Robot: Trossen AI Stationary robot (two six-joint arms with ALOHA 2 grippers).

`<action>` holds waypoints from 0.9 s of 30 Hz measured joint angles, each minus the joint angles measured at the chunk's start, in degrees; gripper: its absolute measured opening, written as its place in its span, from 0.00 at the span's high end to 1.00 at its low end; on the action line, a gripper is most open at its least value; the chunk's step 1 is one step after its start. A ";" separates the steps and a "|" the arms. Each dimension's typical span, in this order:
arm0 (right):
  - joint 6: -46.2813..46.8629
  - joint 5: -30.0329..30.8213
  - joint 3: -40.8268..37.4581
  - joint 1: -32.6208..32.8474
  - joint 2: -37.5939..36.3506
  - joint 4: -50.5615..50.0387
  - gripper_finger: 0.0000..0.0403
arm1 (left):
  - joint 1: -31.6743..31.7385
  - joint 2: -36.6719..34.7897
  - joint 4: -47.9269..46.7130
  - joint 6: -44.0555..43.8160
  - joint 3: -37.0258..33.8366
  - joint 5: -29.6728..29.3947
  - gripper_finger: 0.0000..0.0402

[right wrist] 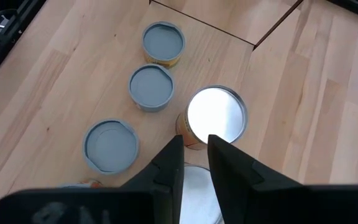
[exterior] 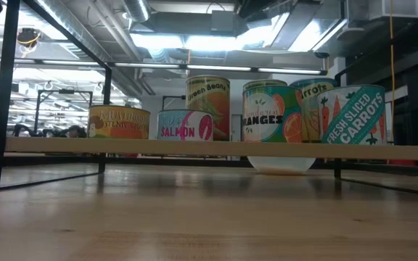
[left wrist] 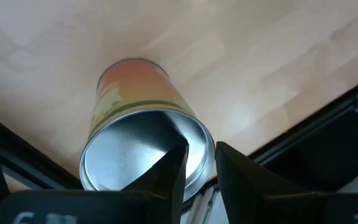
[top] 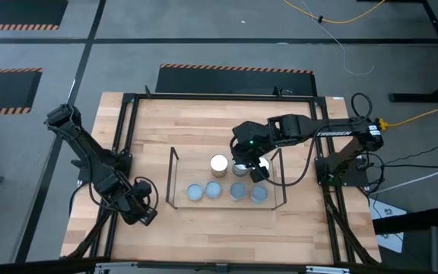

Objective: Pick and place cans onto a shelf
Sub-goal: Put the canned corns on the shelf

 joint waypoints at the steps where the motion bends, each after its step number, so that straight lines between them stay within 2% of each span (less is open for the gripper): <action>1: 0.00 0.00 0.00 -0.02 0.00 0.00 0.81 | 0.00 -0.17 -0.31 0.01 0.19 -0.75 0.80; 7: 0.00 0.02 0.00 0.00 0.00 -0.02 0.81 | -0.09 -0.15 -2.88 0.23 2.29 -3.61 0.80; 27: -0.01 0.00 0.00 -0.02 0.00 -0.05 0.81 | -0.55 -0.24 -1.58 0.30 2.62 -3.76 0.80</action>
